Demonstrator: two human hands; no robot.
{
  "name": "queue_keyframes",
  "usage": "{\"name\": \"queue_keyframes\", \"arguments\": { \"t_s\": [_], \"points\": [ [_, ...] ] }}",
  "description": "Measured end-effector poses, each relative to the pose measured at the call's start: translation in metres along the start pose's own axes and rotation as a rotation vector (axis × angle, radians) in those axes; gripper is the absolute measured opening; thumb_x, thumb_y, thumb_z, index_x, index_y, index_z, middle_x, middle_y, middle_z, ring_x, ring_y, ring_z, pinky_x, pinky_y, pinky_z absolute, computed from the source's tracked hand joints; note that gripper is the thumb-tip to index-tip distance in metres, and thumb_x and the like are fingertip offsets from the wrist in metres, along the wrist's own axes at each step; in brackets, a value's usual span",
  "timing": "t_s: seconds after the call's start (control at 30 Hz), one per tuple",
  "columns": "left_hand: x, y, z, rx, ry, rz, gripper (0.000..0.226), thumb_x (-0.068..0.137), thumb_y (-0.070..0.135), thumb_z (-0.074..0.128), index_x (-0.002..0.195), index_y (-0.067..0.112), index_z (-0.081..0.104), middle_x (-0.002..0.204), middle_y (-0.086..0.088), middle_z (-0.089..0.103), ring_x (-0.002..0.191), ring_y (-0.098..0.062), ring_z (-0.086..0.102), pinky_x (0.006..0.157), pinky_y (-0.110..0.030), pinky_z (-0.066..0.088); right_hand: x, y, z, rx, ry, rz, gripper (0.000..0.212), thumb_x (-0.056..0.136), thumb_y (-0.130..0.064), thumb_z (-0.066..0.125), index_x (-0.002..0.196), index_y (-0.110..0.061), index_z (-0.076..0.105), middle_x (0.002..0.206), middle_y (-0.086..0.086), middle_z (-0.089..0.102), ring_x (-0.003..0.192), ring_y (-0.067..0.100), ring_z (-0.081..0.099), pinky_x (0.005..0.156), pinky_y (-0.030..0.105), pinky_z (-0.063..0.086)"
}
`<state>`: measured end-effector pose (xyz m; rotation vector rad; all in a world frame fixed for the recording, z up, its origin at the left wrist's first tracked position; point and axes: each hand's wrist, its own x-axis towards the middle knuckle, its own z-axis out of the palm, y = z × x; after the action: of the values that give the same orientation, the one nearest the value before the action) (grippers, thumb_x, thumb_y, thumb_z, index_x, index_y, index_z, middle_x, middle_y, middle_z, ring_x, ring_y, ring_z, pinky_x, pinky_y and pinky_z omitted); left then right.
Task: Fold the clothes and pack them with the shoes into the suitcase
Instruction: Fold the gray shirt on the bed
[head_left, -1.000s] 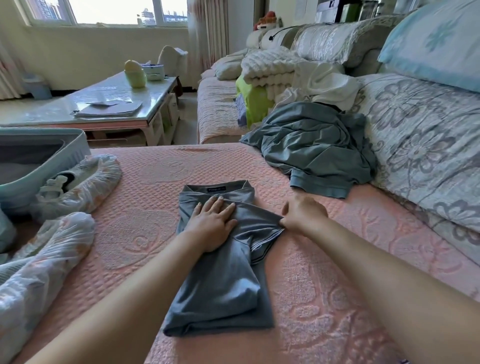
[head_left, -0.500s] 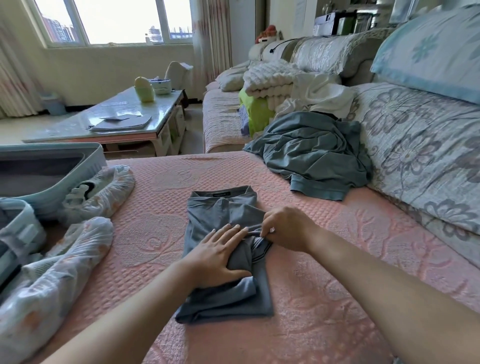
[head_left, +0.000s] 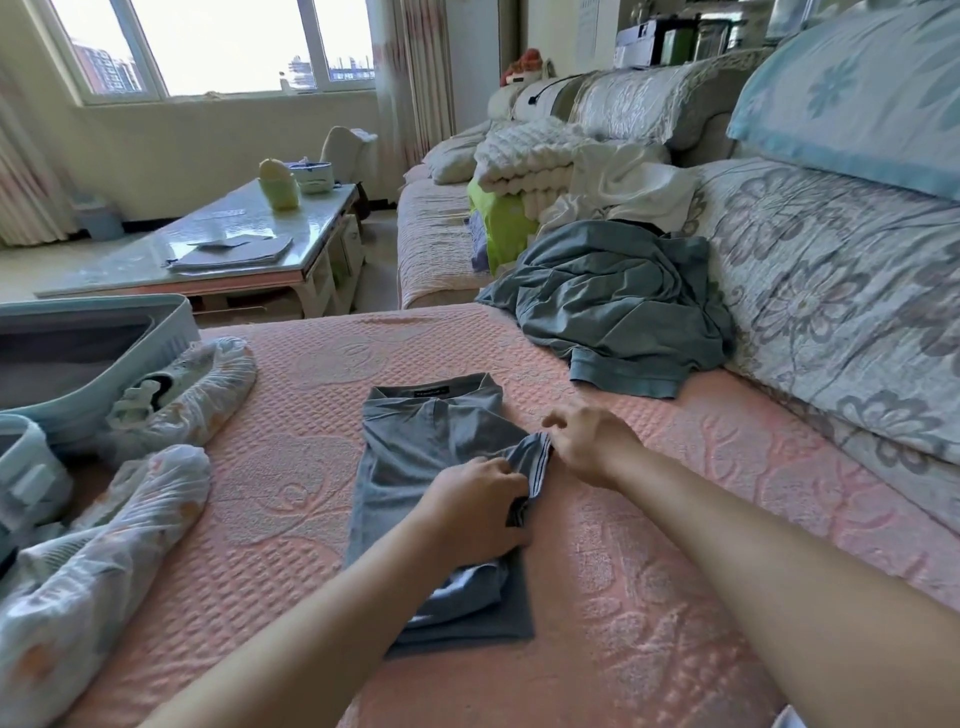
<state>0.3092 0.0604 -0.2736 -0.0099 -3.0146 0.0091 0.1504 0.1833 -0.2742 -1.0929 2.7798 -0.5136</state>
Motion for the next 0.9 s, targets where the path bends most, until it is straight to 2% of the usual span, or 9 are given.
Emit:
{"name": "queue_keyframes", "arguments": {
  "t_s": [0.1, 0.17, 0.27, 0.33, 0.43, 0.53, 0.67, 0.8, 0.9],
  "points": [
    [0.004, 0.002, -0.004, 0.009, -0.007, 0.024, 0.031, 0.09, 0.042, 0.06, 0.113, 0.022, 0.069, 0.111, 0.003, 0.062, 0.102, -0.018, 0.06, 0.081, -0.027, 0.045, 0.01, -0.007, 0.01, -0.168, -0.138, 0.072, 0.05, 0.098, -0.055, 0.047, 0.134, -0.023, 0.056, 0.139, 0.008, 0.048, 0.133, 0.03, 0.043, 0.107, 0.042, 0.038],
    [-0.001, -0.001, -0.001, -0.094, 0.127, 0.022, 0.021, 0.091, 0.031, 0.058, 0.097, 0.019, 0.074, 0.098, 0.001, 0.064, 0.087, -0.02, 0.063, 0.075, -0.028, 0.051, 0.019, -0.014, 0.009, -0.192, -0.143, 0.123, 0.042, 0.09, -0.054, 0.053, 0.111, -0.02, 0.064, 0.124, 0.011, 0.056, 0.123, 0.032, 0.051, 0.094, 0.038, 0.044],
    [-0.012, -0.01, -0.002, -0.263, 0.303, -0.194, 0.013, 0.087, 0.027, 0.063, 0.084, 0.02, 0.073, 0.086, 0.004, 0.063, 0.076, -0.017, 0.06, 0.067, -0.031, 0.052, 0.03, -0.029, -0.005, 0.12, -0.118, 0.204, 0.028, 0.078, -0.043, 0.058, 0.068, -0.018, 0.05, 0.074, 0.008, 0.058, 0.074, 0.027, 0.059, 0.058, 0.028, 0.038],
    [-0.019, -0.016, -0.008, -0.397, 0.313, -0.425, 0.011, 0.086, 0.03, 0.063, 0.081, 0.024, 0.071, 0.082, 0.008, 0.066, 0.077, -0.013, 0.06, 0.065, -0.027, 0.046, 0.034, -0.045, -0.015, 0.372, -0.075, 0.259, 0.023, 0.08, -0.031, 0.062, 0.067, -0.013, 0.056, 0.064, 0.008, 0.06, 0.054, 0.024, 0.055, 0.047, 0.024, 0.035],
    [-0.028, -0.034, -0.015, -0.533, 0.167, -0.683, 0.017, 0.085, 0.029, 0.06, 0.072, 0.02, 0.066, 0.067, 0.007, 0.067, 0.069, -0.016, 0.065, 0.058, -0.025, 0.043, 0.04, -0.078, -0.017, 0.644, -0.05, 0.214, 0.019, 0.084, -0.027, 0.07, 0.08, -0.01, 0.064, 0.075, 0.011, 0.068, 0.055, 0.022, 0.059, 0.043, 0.022, 0.037],
    [-0.042, -0.055, -0.021, -0.648, -0.124, -0.751, 0.028, 0.09, 0.025, 0.055, 0.074, 0.009, 0.071, 0.062, 0.0, 0.072, 0.054, -0.021, 0.069, 0.052, -0.024, 0.053, 0.042, -0.11, -0.007, 0.819, -0.111, 0.108, 0.026, 0.092, -0.039, 0.068, 0.096, -0.014, 0.062, 0.093, 0.009, 0.072, 0.068, 0.022, 0.064, 0.053, 0.029, 0.045],
    [-0.054, -0.07, -0.038, -0.406, -0.162, -0.742, 0.036, 0.096, 0.035, 0.044, 0.08, 0.012, 0.066, 0.068, 0.001, 0.072, 0.056, -0.017, 0.066, 0.055, -0.026, 0.052, 0.036, -0.119, 0.014, 0.383, 0.025, -0.077, 0.023, 0.095, -0.033, 0.057, 0.115, -0.027, 0.065, 0.112, -0.003, 0.067, 0.1, 0.02, 0.064, 0.089, 0.031, 0.049],
    [-0.053, -0.075, -0.031, -0.162, 0.255, -0.59, 0.022, 0.1, 0.029, 0.04, 0.104, 0.018, 0.059, 0.099, -0.005, 0.063, 0.09, -0.024, 0.059, 0.073, -0.034, 0.046, 0.019, -0.118, 0.037, -0.204, -0.2, -0.226, 0.054, 0.103, -0.05, 0.036, 0.154, -0.031, 0.035, 0.163, -0.001, 0.028, 0.15, 0.021, 0.025, 0.122, 0.045, 0.015],
    [-0.047, -0.079, -0.005, -0.127, 0.148, -0.349, 0.043, 0.103, 0.038, 0.035, 0.143, 0.025, 0.043, 0.148, 0.002, 0.042, 0.138, -0.023, 0.035, 0.111, -0.038, 0.032, 0.015, -0.114, 0.052, -0.308, -0.329, -0.175, 0.062, 0.107, -0.049, 0.023, 0.162, -0.025, 0.007, 0.169, 0.002, -0.001, 0.155, 0.019, -0.002, 0.123, 0.044, 0.001]
  ]
}}
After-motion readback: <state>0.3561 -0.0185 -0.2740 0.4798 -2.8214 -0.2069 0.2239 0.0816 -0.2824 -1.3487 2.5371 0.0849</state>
